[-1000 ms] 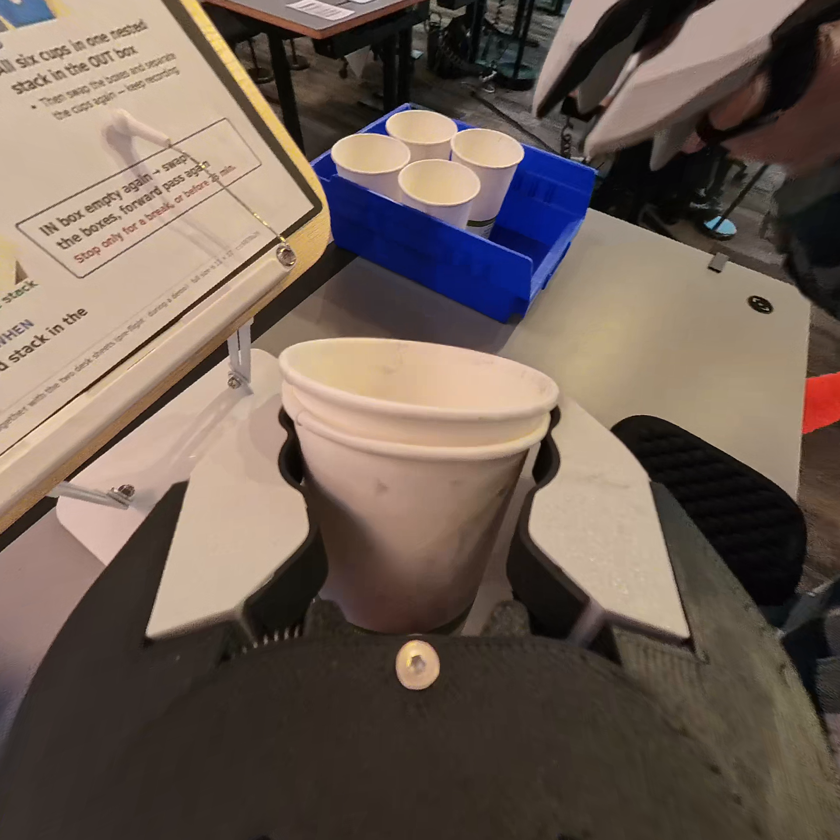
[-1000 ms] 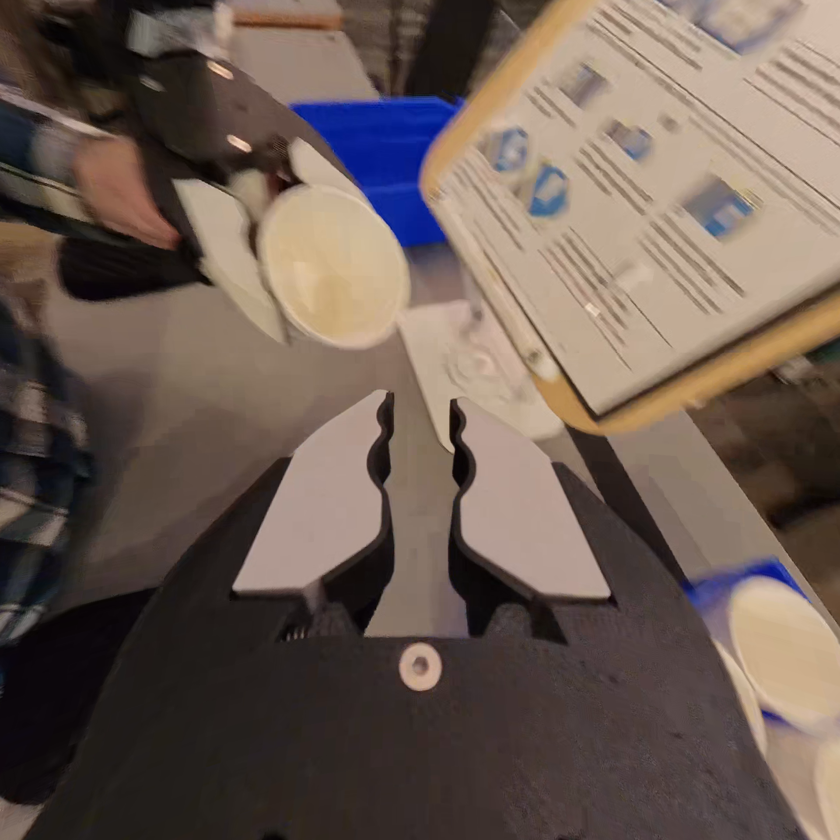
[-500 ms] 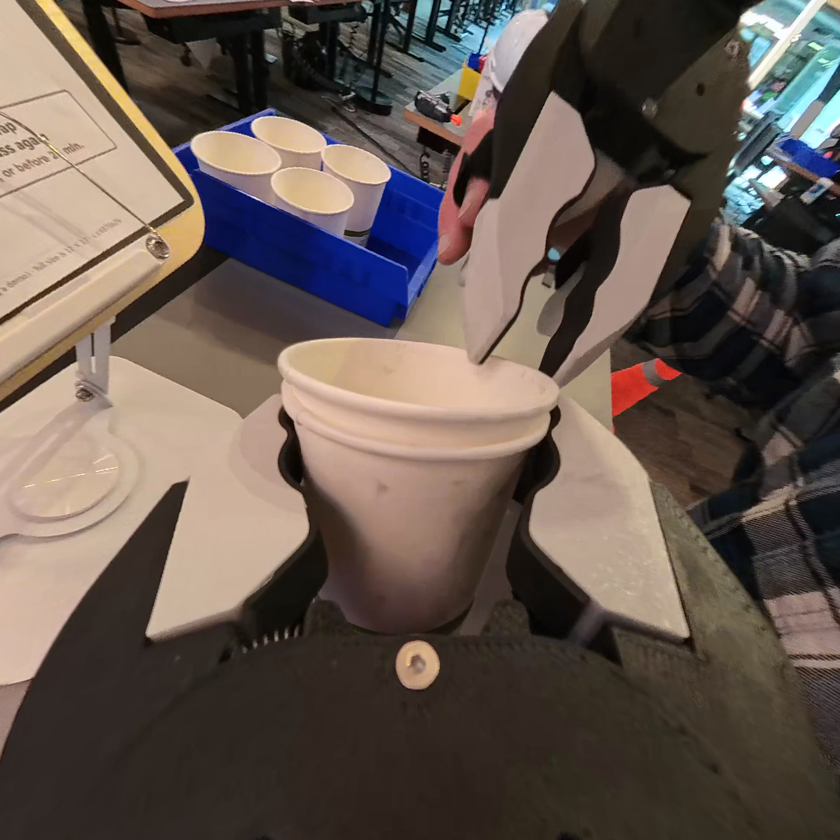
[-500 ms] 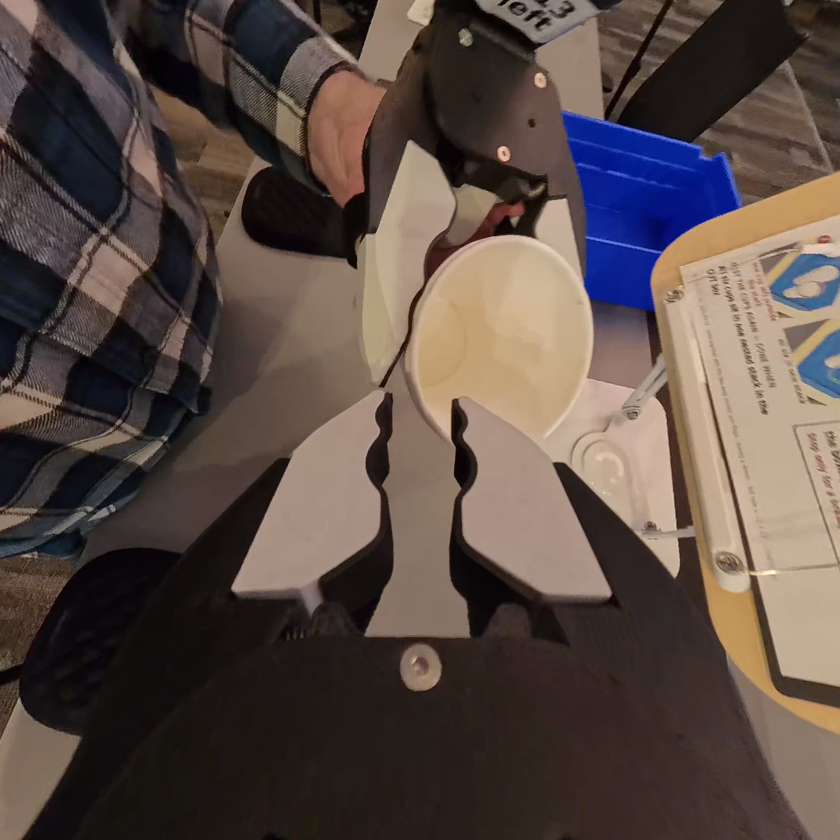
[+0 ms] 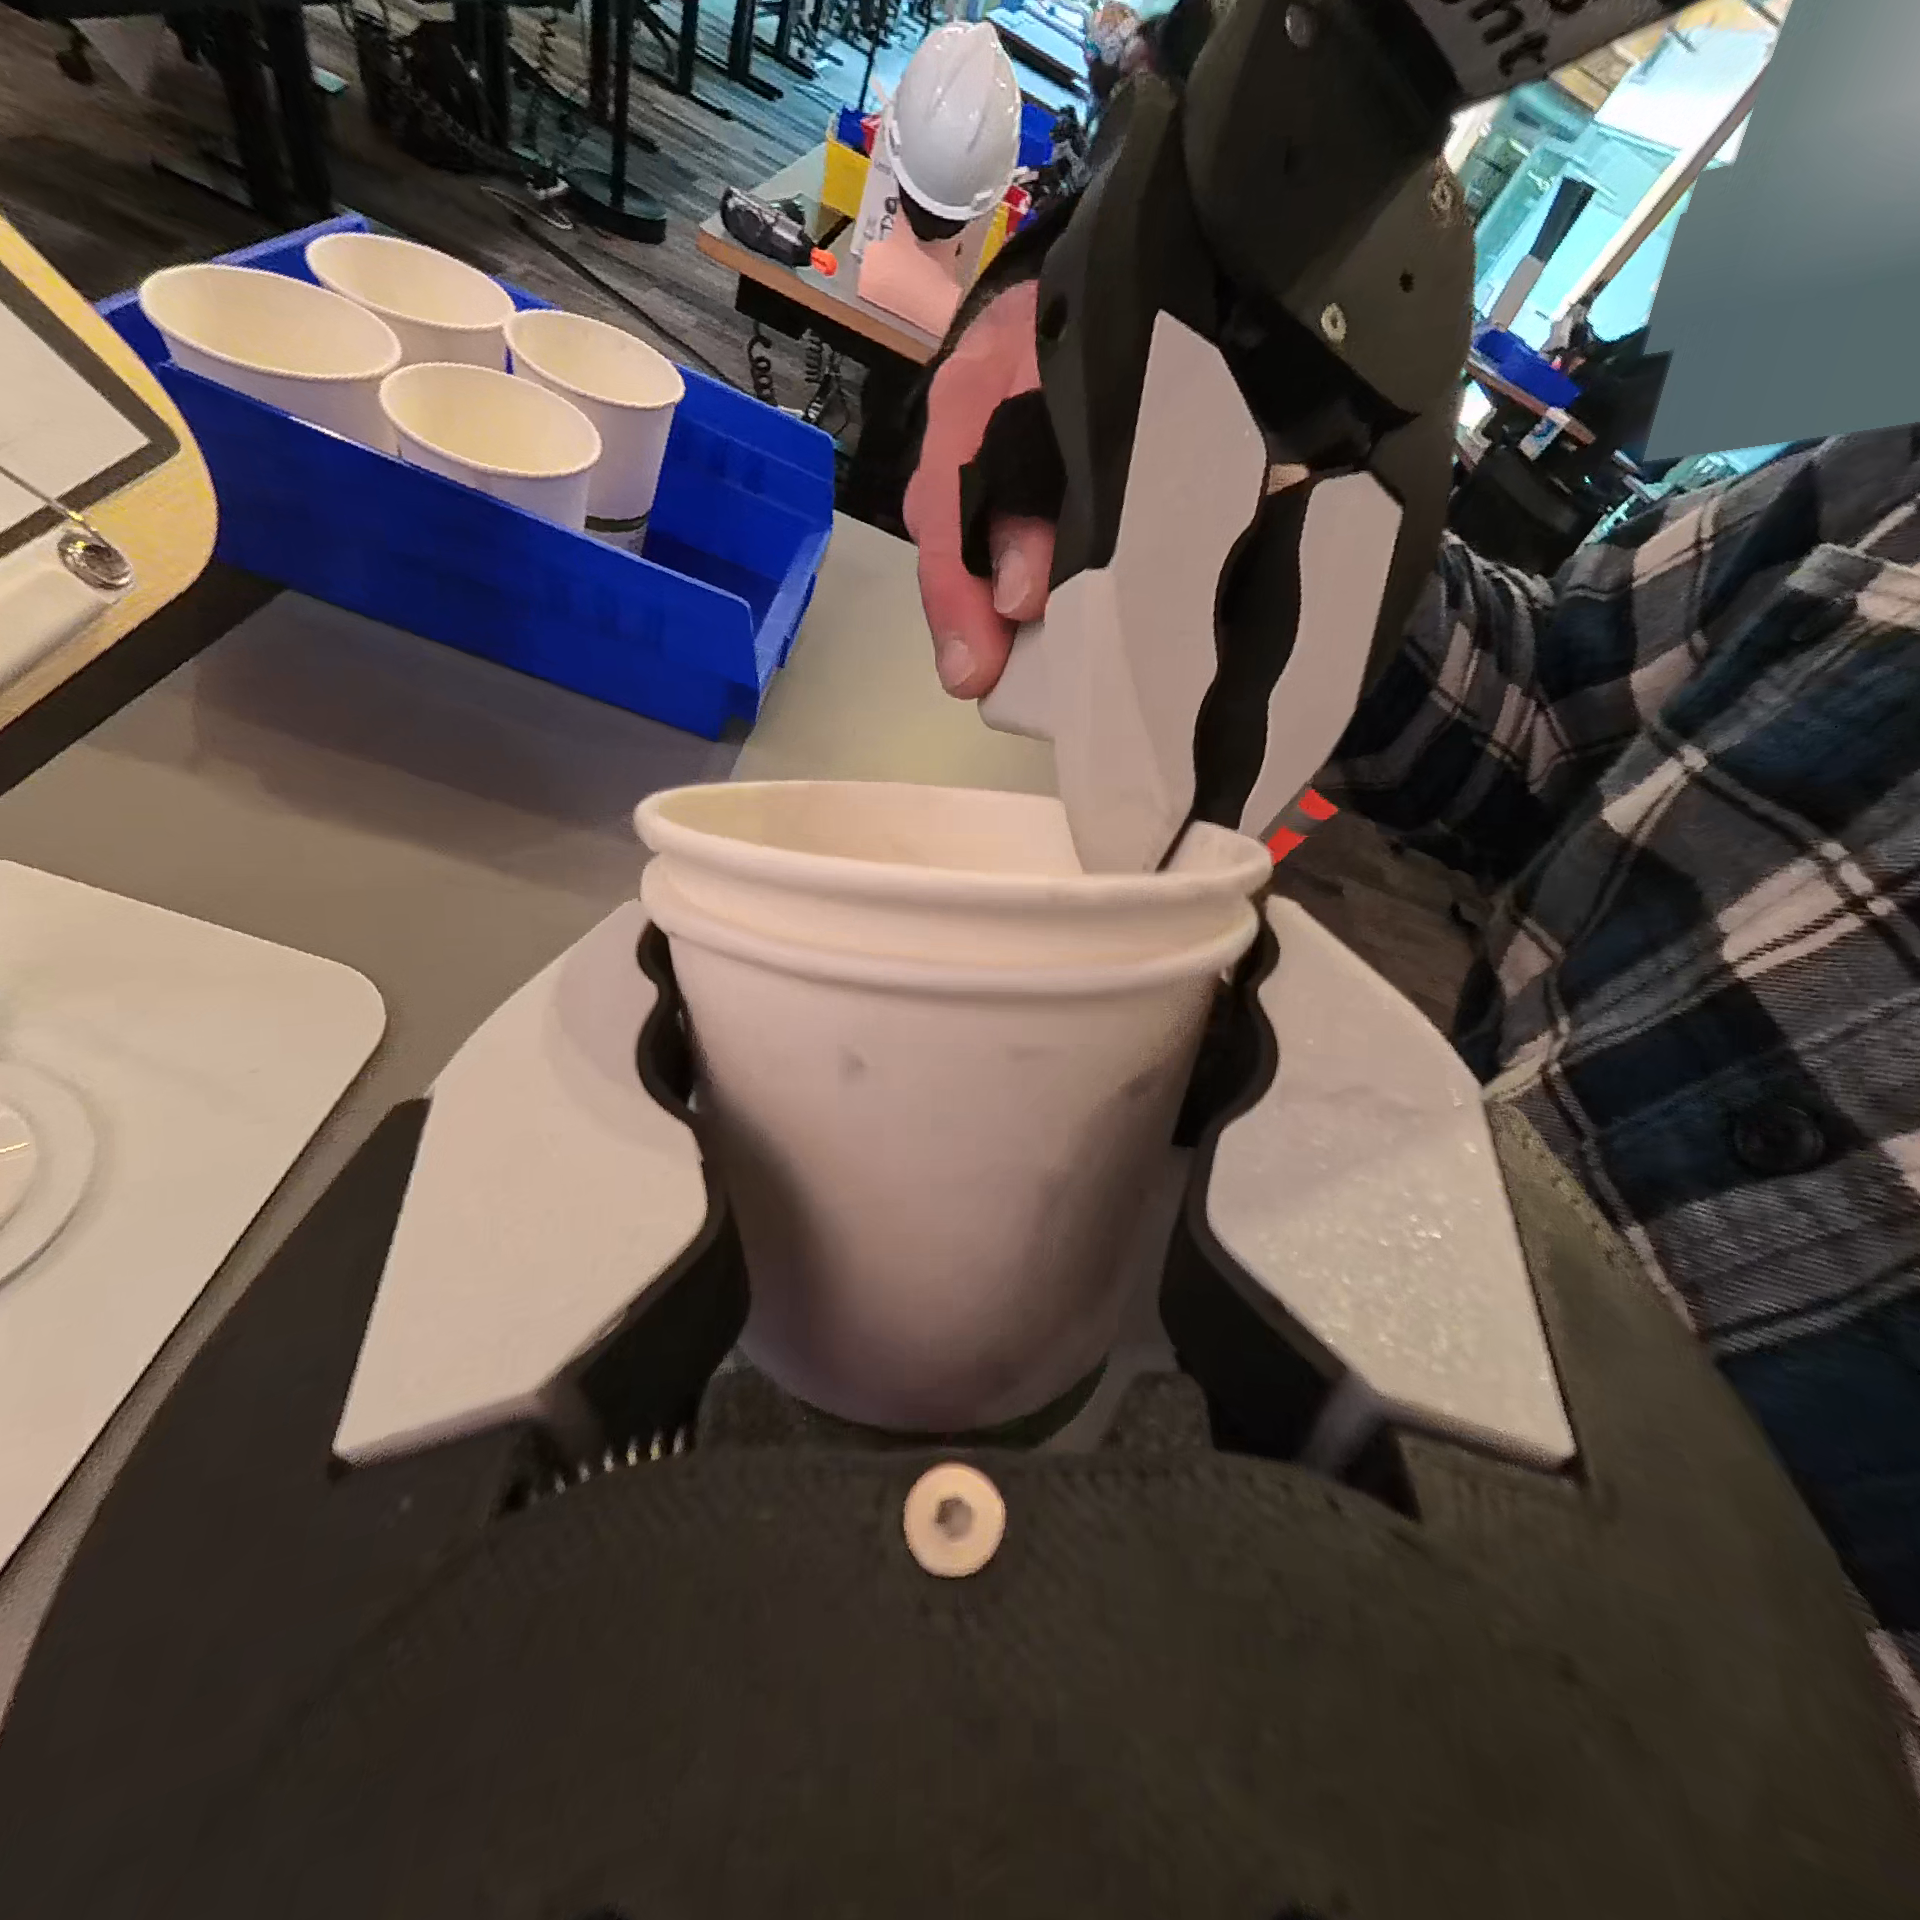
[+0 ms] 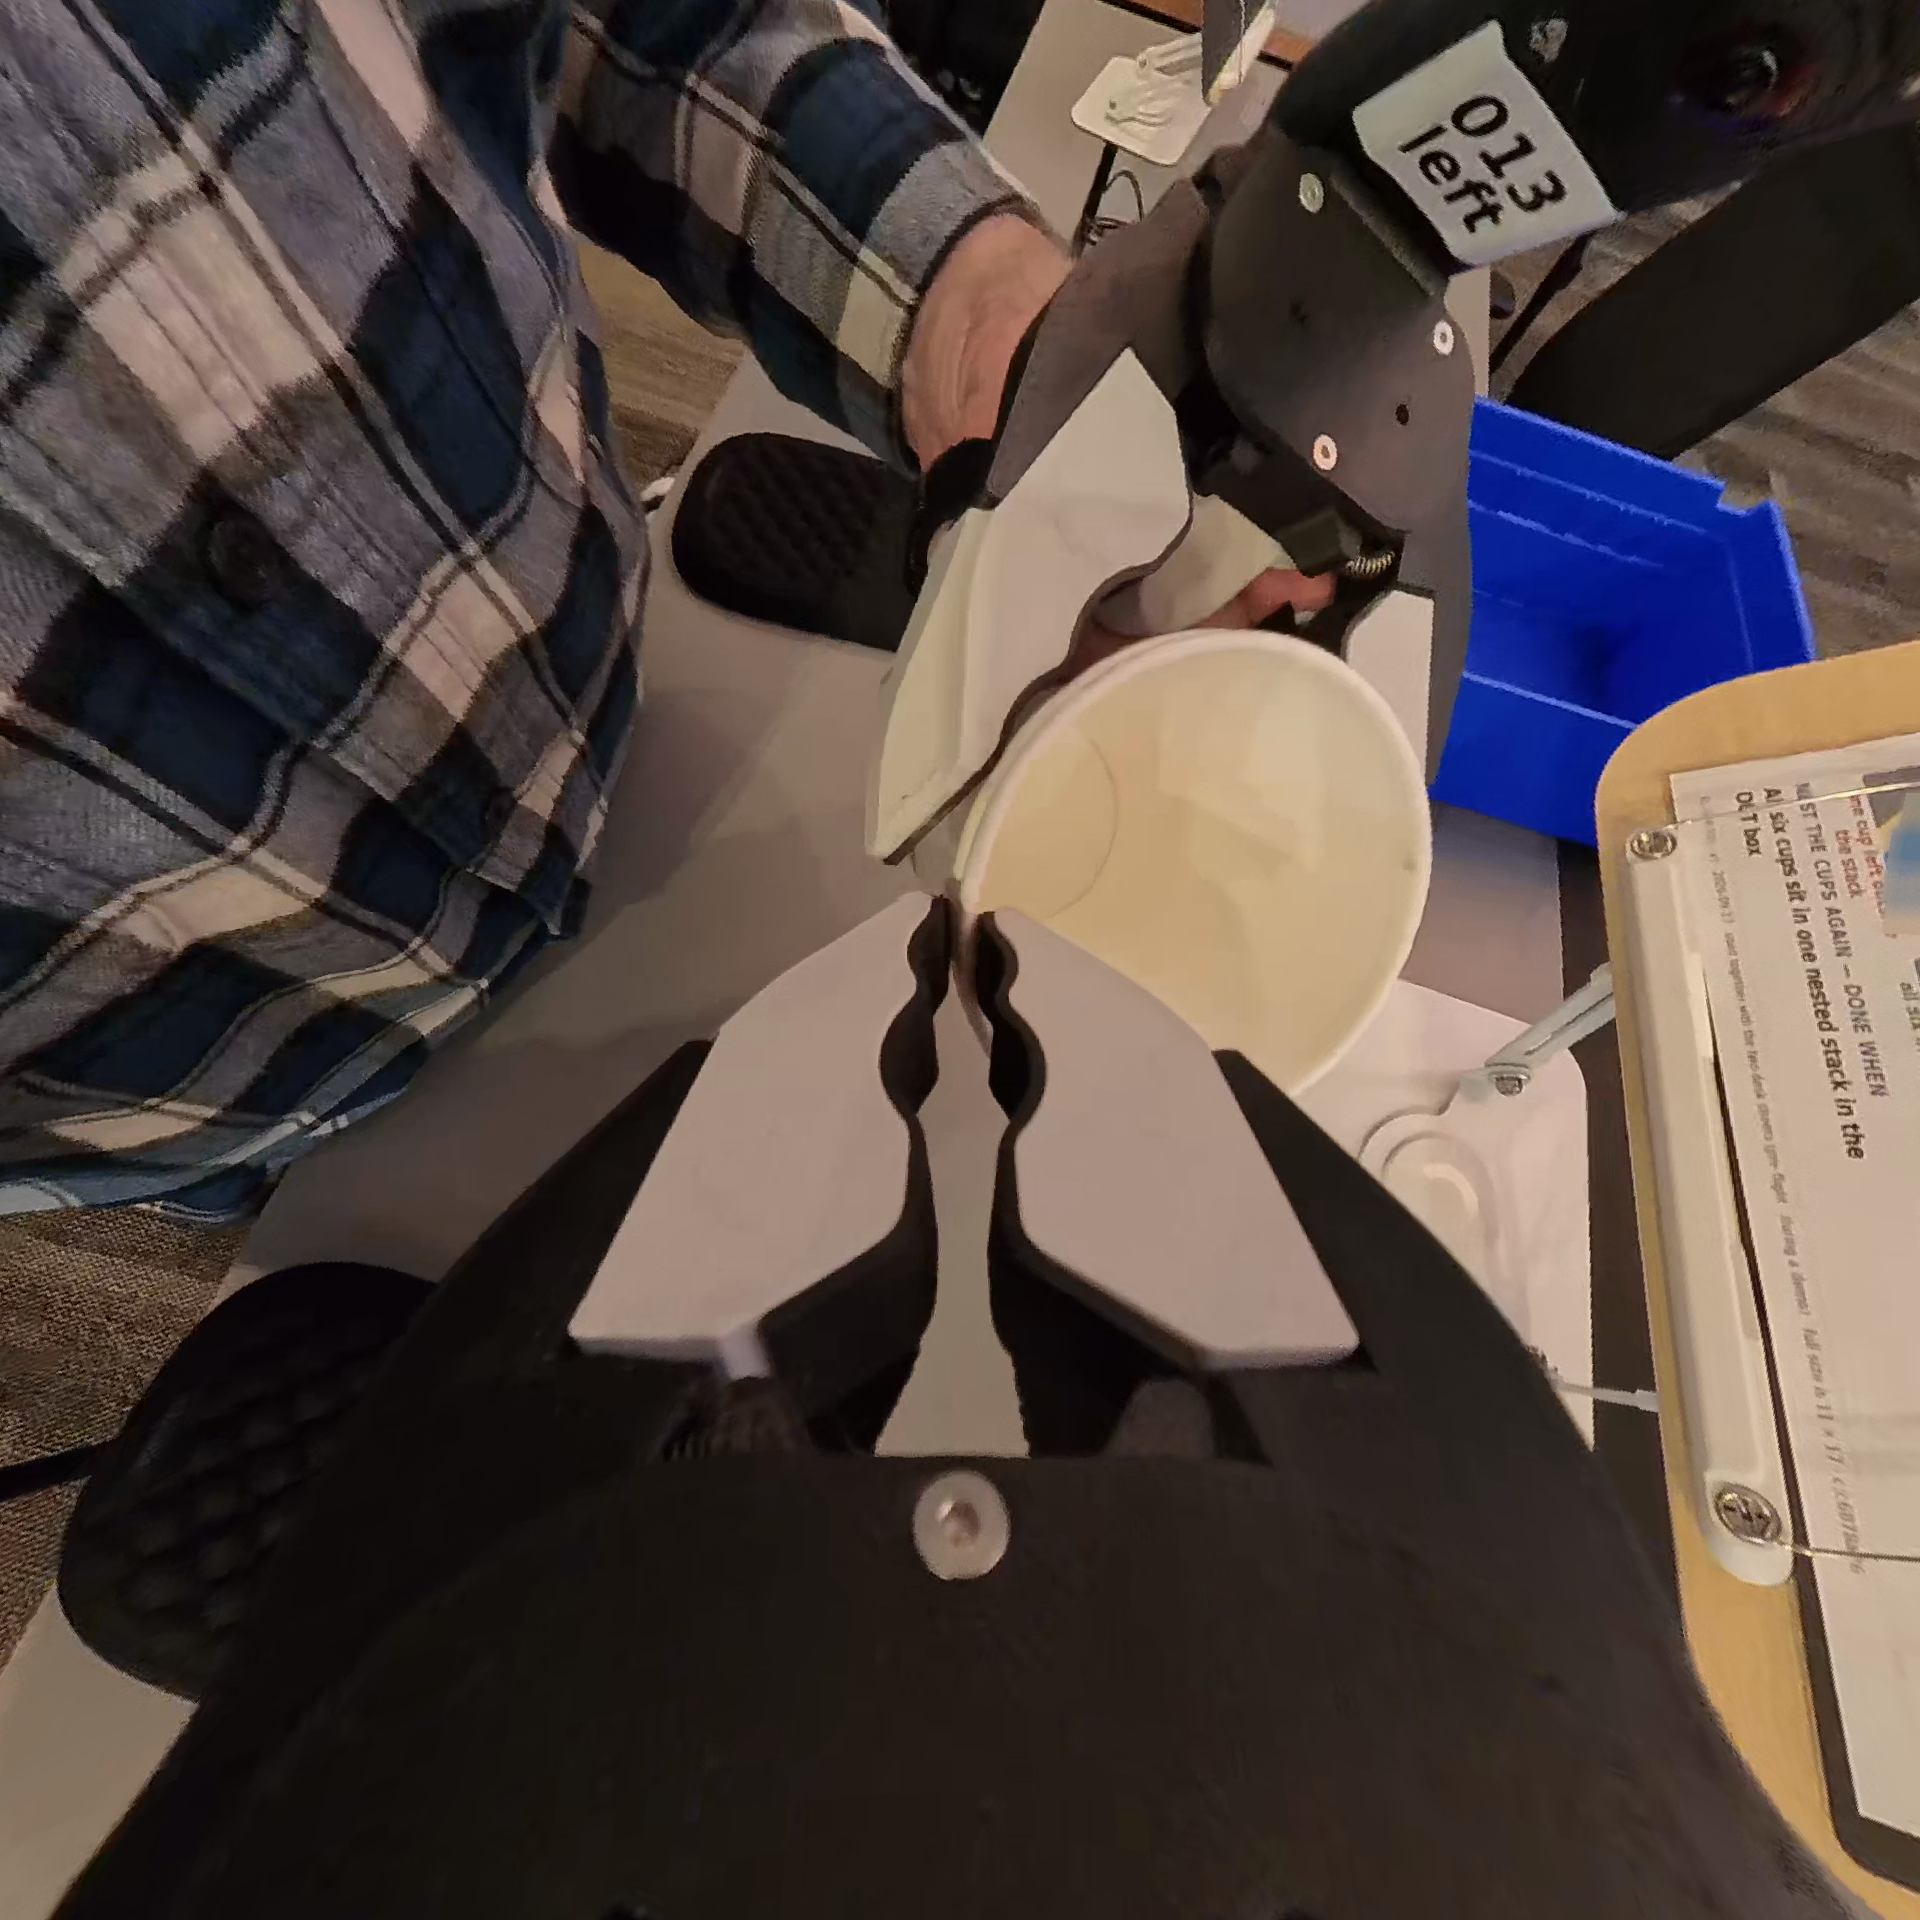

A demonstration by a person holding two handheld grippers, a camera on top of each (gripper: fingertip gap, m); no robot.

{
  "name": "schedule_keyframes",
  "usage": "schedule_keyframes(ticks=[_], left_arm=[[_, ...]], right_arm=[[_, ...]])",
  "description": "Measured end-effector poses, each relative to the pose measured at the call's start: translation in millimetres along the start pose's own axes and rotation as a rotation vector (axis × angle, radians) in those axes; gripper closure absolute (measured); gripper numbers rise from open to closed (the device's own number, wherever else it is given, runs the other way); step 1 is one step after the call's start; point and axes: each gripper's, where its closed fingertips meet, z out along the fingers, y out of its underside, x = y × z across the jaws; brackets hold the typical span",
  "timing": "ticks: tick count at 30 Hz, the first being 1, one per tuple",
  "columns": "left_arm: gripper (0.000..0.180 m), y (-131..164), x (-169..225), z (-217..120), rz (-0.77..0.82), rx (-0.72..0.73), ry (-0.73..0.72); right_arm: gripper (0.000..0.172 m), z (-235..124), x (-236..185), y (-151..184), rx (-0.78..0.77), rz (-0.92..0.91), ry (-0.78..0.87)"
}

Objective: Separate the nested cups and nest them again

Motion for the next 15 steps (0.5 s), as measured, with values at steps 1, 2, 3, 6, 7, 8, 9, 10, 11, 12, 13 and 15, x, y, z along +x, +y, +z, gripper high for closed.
schedule_keyframes(ticks=[1,2,3,6,7,8,9,10,11,12,13,15], left_arm=[[0.082,2,0,-1,0.009,-0.012,0.001],[0.083,1,2,-2,0.02,-0.01,0.005],[0.084,1,3,-4,0.02,-0.008,0.018],[0.083,8,6,-6,0.035,-0.045,0.037],[0.083,11,5,-6,0.046,-0.065,0.035],[0.083,15,4,-7,0.062,-0.083,0.027],[0.083,20,3,-7,0.084,-0.112,0.013],[0.083,24,1,-6,0.108,-0.139,-0.01],[0.087,26,-1,-5,0.122,-0.151,-0.028],[0.087,27,-2,-5,0.123,-0.156,-0.04],[0.088,29,-4,-4,0.129,-0.164,-0.058],[0.089,29,-8,-3,0.14,-0.156,-0.094]], right_arm=[[0.167,-2,-1,-3,0.011,0.0,-0.002],[0.167,-3,-1,-5,0.017,-0.002,-0.001],[0.167,-5,-1,-7,0.021,-0.004,-0.002],[0.167,-11,1,-11,0.034,0.0,0.005],[0.167,-15,3,-12,0.049,0.009,0.008],[0.167,-18,5,-14,0.064,0.017,0.013],[0.167,-21,7,-15,0.074,0.024,0.019],[0.167,-23,8,-16,0.083,0.034,0.021],[0.167,-24,9,-17,0.094,0.044,0.018],[0.167,-24,9,-17,0.099,0.052,0.016],[0.167,-23,10,-16,0.099,0.06,0.018],[0.167,-23,13,-15,0.1,0.085,0.023]])
